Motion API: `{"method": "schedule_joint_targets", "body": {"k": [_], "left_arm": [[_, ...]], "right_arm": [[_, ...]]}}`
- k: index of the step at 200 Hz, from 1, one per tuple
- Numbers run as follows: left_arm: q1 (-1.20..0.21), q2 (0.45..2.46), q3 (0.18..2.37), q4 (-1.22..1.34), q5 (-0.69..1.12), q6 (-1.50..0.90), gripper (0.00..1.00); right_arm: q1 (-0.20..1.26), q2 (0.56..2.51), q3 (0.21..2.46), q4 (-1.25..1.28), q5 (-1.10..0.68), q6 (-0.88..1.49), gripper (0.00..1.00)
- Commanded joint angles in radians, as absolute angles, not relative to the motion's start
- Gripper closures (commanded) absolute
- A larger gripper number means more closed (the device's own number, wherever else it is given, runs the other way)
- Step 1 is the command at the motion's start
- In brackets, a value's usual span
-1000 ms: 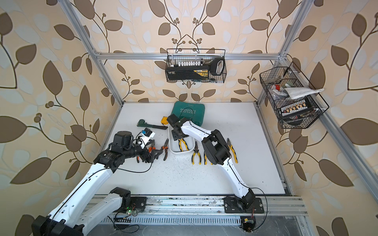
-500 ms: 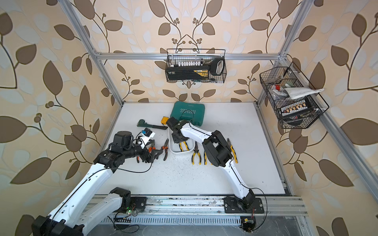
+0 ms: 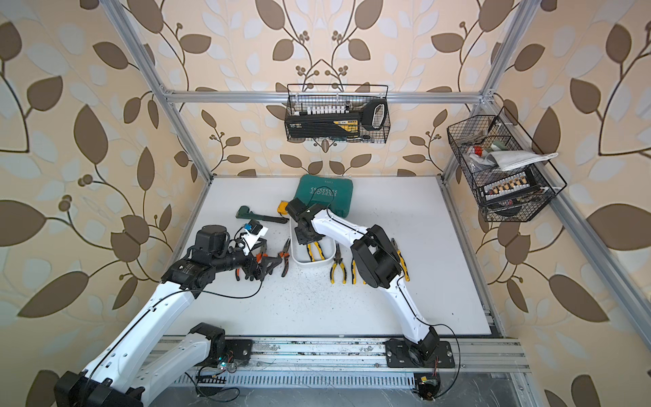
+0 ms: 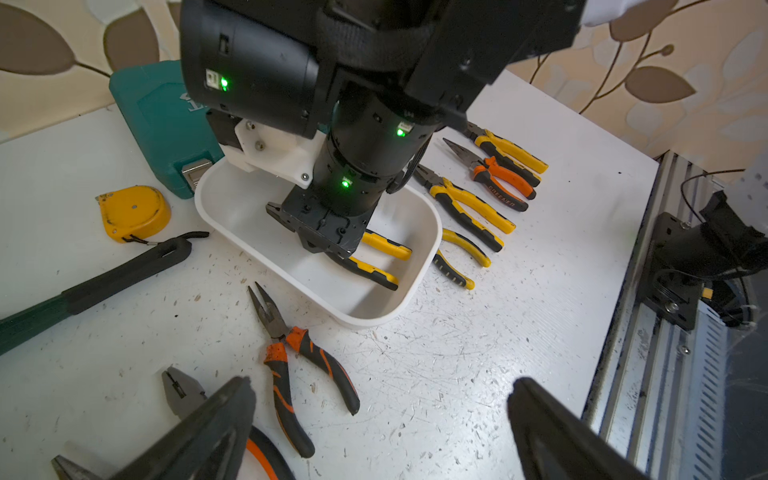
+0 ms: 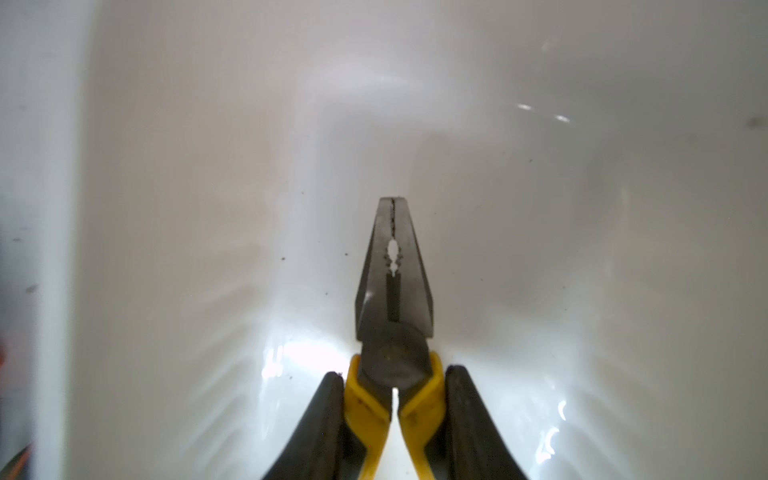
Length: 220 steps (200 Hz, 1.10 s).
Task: Take the pliers out of the storage box
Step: Pick up the pliers from the storage box, then place the pliers at the center of the board.
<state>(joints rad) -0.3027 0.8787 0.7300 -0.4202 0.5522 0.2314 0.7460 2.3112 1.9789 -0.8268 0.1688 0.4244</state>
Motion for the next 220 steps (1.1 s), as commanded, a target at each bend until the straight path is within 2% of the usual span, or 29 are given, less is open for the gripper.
{"method": "schedule_joint_targets", "body": {"k": [1,72,121,169,220], "left_arm": [[-0.313,0.852,0.725,-0.383,0.583,0.224,0.01],[-0.356,0.851,0.728,-0.265,0.529,0.120,0.01],[-0.540,0.939,0.763,-0.195,0.382,0.117,0.01],[-0.685,1.094,0.798,-0.042,0.311,0.109,0.01],[-0.797,1.289,0.873,0.121,0.306,0.125,0.01]], "right_arm": [[0.744,2.209,2.019,-0.817,0.155,0.410,0.84],[0.736,2.046,1.972,-0.826,0.139,0.389,0.84],[0.709,1.862,1.789,-0.825,0.177,0.358,0.84],[0.594,1.652,1.483,-0.777,0.206,0.323,0.84],[0.389,1.493,1.218,-0.738,0.172,0.226,0.86]]}}
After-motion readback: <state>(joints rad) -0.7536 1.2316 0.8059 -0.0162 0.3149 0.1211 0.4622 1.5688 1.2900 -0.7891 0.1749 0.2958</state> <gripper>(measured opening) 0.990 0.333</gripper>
